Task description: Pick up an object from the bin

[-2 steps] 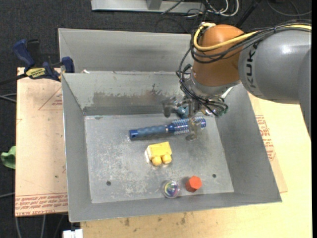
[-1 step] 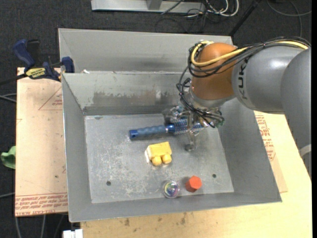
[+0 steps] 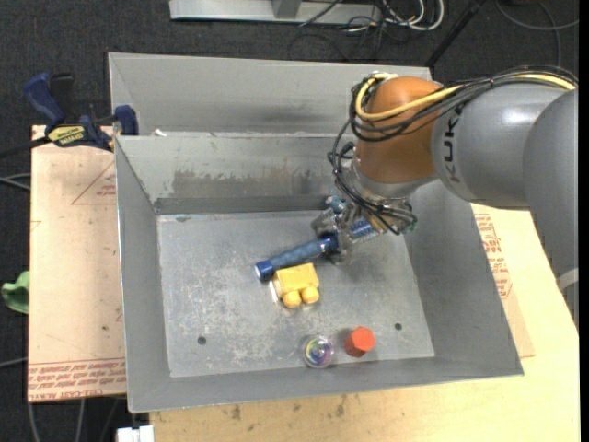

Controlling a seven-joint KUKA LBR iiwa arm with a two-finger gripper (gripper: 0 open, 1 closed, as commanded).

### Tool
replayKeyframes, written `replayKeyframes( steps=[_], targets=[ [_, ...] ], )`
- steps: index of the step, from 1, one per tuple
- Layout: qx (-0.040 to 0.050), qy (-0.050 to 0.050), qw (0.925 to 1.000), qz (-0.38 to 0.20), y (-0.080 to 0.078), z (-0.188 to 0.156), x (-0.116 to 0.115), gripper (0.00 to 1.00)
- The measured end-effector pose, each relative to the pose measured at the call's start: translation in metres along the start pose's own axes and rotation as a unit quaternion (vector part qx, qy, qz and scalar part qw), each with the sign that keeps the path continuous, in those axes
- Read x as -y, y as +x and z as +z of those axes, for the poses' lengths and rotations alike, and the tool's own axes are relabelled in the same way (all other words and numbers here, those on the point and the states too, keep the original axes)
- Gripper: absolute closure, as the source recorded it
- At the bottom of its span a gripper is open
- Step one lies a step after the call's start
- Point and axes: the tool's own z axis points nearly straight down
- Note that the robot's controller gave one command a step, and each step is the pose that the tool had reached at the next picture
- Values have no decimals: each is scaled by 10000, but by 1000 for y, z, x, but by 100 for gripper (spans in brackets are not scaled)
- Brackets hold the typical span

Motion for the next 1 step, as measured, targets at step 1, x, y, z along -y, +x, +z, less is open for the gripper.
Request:
replayKeyframes(
  steps=[1],
  targets=[
    [28,31,10000,83,27,-128,18,100]
  ],
)
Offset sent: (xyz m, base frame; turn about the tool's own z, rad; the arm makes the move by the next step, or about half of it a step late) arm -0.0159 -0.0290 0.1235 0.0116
